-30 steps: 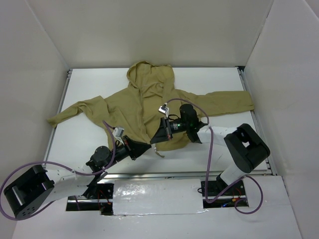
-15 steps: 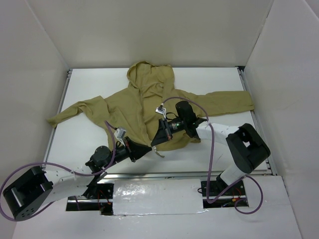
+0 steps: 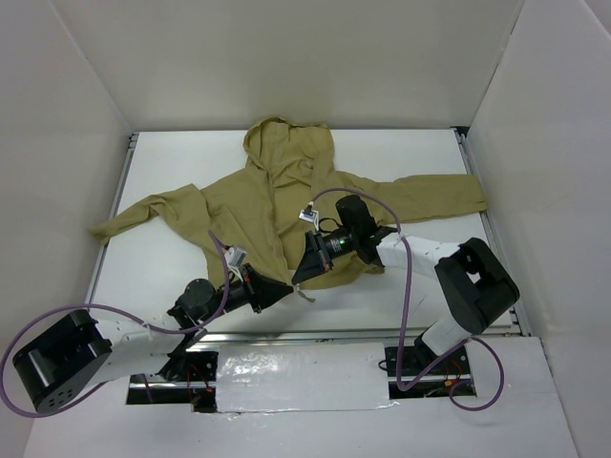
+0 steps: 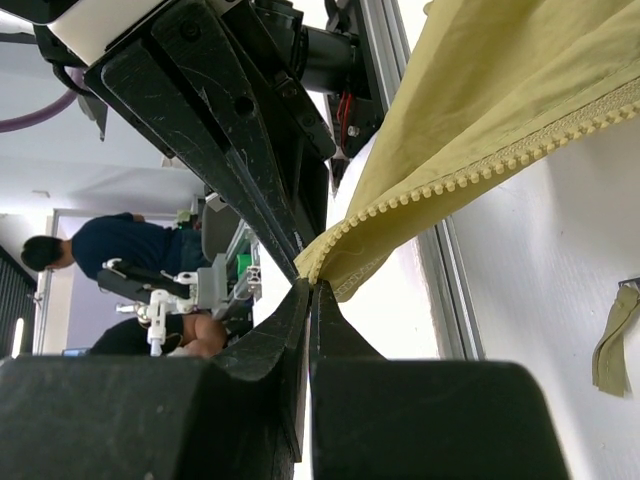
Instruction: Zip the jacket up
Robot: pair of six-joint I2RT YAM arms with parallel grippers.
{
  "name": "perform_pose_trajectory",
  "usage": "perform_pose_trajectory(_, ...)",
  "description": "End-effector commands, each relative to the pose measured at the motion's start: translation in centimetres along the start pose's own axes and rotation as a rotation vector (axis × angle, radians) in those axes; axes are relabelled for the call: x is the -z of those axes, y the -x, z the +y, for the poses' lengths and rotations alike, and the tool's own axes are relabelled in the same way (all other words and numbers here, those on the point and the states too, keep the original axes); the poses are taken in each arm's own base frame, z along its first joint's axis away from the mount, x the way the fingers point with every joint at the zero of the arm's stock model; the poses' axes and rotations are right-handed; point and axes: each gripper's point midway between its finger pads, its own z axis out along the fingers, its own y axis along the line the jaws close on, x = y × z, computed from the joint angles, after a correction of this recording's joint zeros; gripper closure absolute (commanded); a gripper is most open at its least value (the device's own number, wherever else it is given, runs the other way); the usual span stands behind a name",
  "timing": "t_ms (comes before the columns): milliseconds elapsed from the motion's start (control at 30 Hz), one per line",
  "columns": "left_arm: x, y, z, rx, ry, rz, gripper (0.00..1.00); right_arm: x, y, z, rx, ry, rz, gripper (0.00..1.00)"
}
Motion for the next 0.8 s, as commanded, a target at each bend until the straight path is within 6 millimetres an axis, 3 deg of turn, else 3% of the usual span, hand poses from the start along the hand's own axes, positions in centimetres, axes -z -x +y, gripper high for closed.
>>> perform_pose_trajectory(0, -0.2, 0.5, -1.8, -0.042, -0.090, -0.007, 1.00, 0.5, 1.9, 1.7, 0.091, 0.018, -0.037, 0.99)
perform_pose_trajectory(33, -0.2, 0.4, -1.6, -0.037, -0.078, 0.000, 1.00, 0.5, 2.0, 2.0, 0.098, 0.027, -0.042, 0.96)
perform_pose_trajectory(100, -0.4, 0.7, -1.3, -0.021, -0.054, -0.013, 1.00, 0.5, 2.0, 2.2, 0.106, 0.036, -0.050, 0.80)
perform_pose_trajectory(300, -0.3, 1.1, -0.5, -0.006, -0.005, -0.035, 1.00, 0.8, 2.1, 2.5, 0.114, 0.024, -0.074, 0.51)
perform_pose_trajectory(433, -0.1, 1.2, -0.2, -0.004, 0.014, -0.043, 1.00, 1.1, 2.3, 1.8, 0.100, -0.017, -0.102, 0.43)
perform_pose_trajectory(533, 0.1, 1.7, 0.1, -0.001, 0.042, -0.069, 1.00, 2.1, 3.1, 0.0, 0.061, -0.115, -0.168, 0.36)
perform_pose_trajectory(567, 0.3, 1.5, 0.6, 0.008, 0.070, -0.062, 1.00, 2.4, 2.7, -0.8, 0.018, -0.161, -0.170, 0.34)
perform_pose_trajectory(633, 0.6, 2.1, 1.0, 0.009, 0.103, -0.096, 1.00, 3.3, 3.9, -3.0, 0.027, -0.332, -0.244, 0.34)
perform_pose_trajectory(667, 0.8, 1.7, 1.8, 0.019, 0.139, -0.083, 1.00, 3.7, 3.1, -4.0, -0.021, -0.408, -0.231, 0.34)
perform_pose_trajectory(767, 1.4, 2.6, 2.4, 0.038, 0.195, -0.131, 1.00, 5.1, 3.4, -6.0, -0.007, -0.604, -0.276, 0.35)
